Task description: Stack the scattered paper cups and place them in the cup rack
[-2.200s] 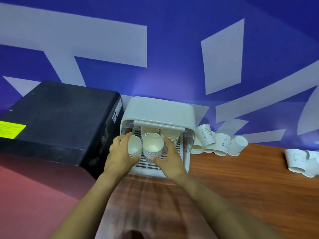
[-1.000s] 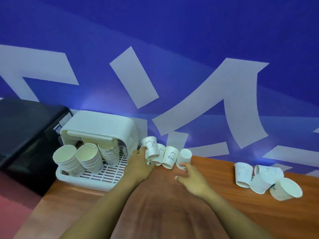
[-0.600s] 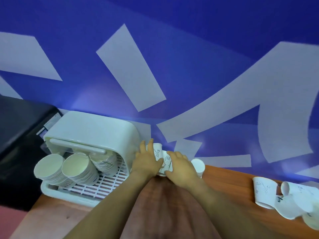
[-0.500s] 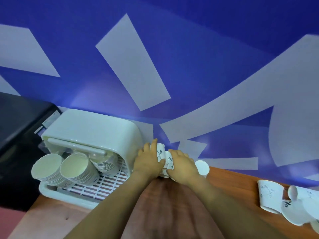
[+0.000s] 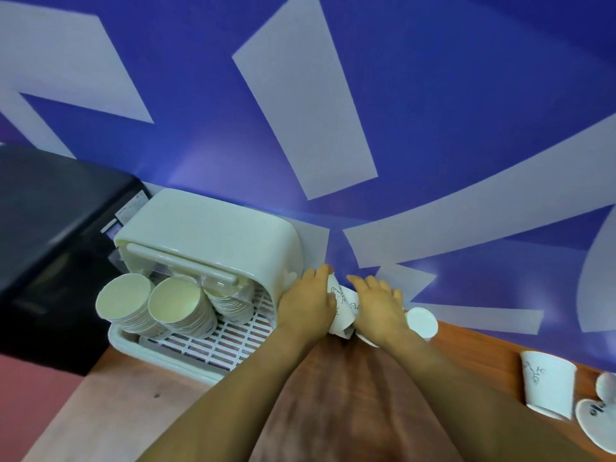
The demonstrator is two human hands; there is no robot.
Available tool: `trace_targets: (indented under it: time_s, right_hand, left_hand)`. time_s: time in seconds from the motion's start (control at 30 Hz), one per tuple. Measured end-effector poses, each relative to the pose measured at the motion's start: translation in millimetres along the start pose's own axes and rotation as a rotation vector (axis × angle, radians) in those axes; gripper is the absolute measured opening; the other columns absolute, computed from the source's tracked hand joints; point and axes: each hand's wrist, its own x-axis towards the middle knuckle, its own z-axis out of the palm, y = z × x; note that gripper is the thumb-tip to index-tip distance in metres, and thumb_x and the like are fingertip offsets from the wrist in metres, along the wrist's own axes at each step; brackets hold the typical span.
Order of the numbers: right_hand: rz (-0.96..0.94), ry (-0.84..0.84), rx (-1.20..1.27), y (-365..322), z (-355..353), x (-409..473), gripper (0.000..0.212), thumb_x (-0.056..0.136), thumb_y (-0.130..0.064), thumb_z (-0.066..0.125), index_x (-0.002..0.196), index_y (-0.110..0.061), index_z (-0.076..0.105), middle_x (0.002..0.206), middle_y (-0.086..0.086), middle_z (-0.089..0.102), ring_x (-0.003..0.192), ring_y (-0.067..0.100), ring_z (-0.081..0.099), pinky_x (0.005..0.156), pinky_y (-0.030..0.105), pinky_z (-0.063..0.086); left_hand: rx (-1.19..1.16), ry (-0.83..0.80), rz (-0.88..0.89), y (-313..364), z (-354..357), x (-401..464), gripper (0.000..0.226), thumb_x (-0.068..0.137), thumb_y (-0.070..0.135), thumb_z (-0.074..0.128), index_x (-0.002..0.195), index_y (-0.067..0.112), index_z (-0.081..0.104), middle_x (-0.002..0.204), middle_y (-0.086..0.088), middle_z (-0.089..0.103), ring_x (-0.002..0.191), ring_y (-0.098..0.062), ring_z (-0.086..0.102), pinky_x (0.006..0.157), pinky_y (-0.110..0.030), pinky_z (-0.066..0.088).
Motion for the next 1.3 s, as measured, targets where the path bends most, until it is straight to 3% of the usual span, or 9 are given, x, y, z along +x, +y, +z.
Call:
trace_targets:
  time_s: [0.13, 0.27, 0.43, 0.83, 1.1, 1.3]
  right_hand:
    - [-0.022, 0.057, 0.04, -4.2, -8.2, -15.8, 0.036, 0.082, -0.022, 0.06, 0.116, -0.03, 0.056, 0.114, -0.002, 0.061, 0.106, 0.021, 0.046, 0.081, 0.032, 0.028]
    - [-0.003, 0.128, 0.116, -3.9, -17.2, -37.7, 0.01, 0.085, -0.025, 0.056, 0.094, -0.026, 0.06, 0.098, -0.004, 0.063, 0.095, 0.02, 0.048, 0.073, 0.031, 0.027]
    - [-0.013, 0.186, 0.14, -7.9, -38.8, -71.7, 0.012, 0.089, -0.024, 0.052, 0.094, -0.017, 0.06, 0.097, -0.003, 0.061, 0.096, 0.02, 0.048, 0.081, 0.031, 0.036]
    - [-0.051, 0.202, 0.206, -59.3, -70.1, -139.8, 0.007, 0.087, -0.022, 0.055, 0.089, -0.019, 0.061, 0.092, -0.002, 0.062, 0.088, 0.021, 0.057, 0.069, 0.033, 0.045]
    - [-0.026, 0.207, 0.279, -102.2, -66.0, -179.4, 0.013, 0.082, -0.022, 0.056, 0.072, -0.027, 0.049, 0.079, -0.006, 0.06, 0.078, 0.02, 0.057, 0.063, 0.033, 0.044]
    - [-0.007, 0.239, 0.279, -115.7, -58.0, -192.2, 0.01, 0.083, -0.021, 0.058, 0.075, -0.022, 0.052, 0.083, -0.007, 0.061, 0.076, 0.016, 0.053, 0.055, 0.02, 0.033]
  left_hand:
    - [-0.121, 0.018, 0.019, 4.3, -20.3, -18.9, 0.043, 0.091, 0.02, 0.051, 0.132, 0.025, 0.041, 0.122, -0.001, 0.053, 0.11, -0.021, 0.052, 0.088, -0.033, 0.043]
    - [-0.158, 0.046, 0.076, 7.6, -38.8, -48.6, 0.037, 0.09, 0.025, 0.055, 0.126, 0.024, 0.047, 0.118, 0.002, 0.058, 0.107, -0.018, 0.055, 0.084, -0.03, 0.044]
    - [-0.115, 0.042, 0.179, -7.9, -58.8, -90.7, 0.022, 0.092, 0.024, 0.051, 0.114, 0.023, 0.053, 0.109, 0.005, 0.062, 0.099, -0.018, 0.057, 0.077, -0.032, 0.045]
    - [0.119, 0.1, 0.176, -70.2, -115.1, -137.0, 0.016, 0.086, 0.017, 0.051, 0.101, 0.016, 0.058, 0.098, -0.003, 0.059, 0.094, -0.026, 0.052, 0.073, -0.039, 0.046]
    - [0.267, 0.081, 0.141, -104.1, -117.2, -137.2, 0.019, 0.084, 0.014, 0.051, 0.1, 0.018, 0.061, 0.099, -0.003, 0.06, 0.093, -0.026, 0.053, 0.062, -0.03, 0.037]
    - [0.306, 0.008, 0.179, -119.7, -98.4, -134.5, 0.021, 0.087, 0.018, 0.05, 0.105, 0.019, 0.06, 0.103, -0.003, 0.06, 0.099, -0.027, 0.054, 0.072, -0.034, 0.046]
